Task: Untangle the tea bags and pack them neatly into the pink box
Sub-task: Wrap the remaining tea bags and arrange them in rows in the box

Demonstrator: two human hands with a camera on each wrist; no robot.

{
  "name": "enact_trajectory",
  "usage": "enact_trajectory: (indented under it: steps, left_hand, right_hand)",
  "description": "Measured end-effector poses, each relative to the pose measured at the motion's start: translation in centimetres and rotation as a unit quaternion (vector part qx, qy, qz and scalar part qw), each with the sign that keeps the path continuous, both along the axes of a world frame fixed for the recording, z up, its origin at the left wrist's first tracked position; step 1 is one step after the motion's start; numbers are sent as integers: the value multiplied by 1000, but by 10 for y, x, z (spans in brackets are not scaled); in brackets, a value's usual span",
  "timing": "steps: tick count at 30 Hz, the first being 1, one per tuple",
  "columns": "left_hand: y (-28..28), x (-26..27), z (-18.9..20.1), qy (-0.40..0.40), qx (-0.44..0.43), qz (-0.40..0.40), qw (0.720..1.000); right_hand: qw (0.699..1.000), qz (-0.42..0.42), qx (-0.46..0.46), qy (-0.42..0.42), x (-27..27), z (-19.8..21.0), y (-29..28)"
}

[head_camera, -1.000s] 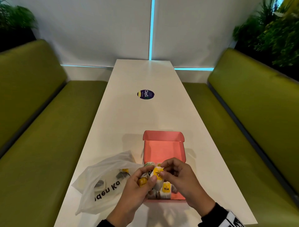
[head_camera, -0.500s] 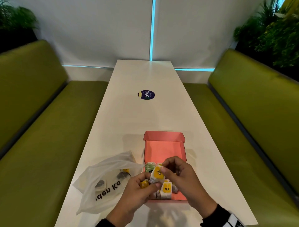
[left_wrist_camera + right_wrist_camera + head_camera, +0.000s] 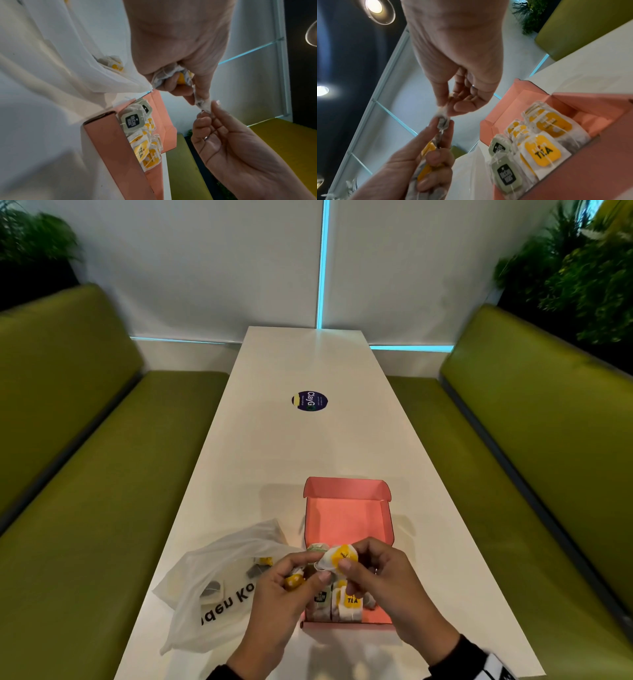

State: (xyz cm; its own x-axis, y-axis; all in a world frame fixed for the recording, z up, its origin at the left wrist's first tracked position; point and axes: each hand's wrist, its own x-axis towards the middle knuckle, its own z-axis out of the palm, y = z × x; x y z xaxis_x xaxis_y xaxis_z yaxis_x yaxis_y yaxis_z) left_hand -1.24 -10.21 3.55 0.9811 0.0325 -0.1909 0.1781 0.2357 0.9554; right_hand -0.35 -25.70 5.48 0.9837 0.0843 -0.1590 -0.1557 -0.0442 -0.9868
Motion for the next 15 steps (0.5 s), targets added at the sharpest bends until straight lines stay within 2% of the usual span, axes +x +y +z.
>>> enact_trajectory:
  steps: [5, 9, 15]
  left_hand:
    - [2, 1, -1, -10, 17, -10, 1000]
    - [6, 2, -3, -9, 11, -25, 1000]
    - [9, 2, -4, -23, 11, 1, 1000]
  right_hand:
    - [998, 61, 0, 27, -3, 2, 3]
    - [998, 36, 36, 27, 0, 6, 1]
    - [993, 37, 93, 60, 2, 4, 0]
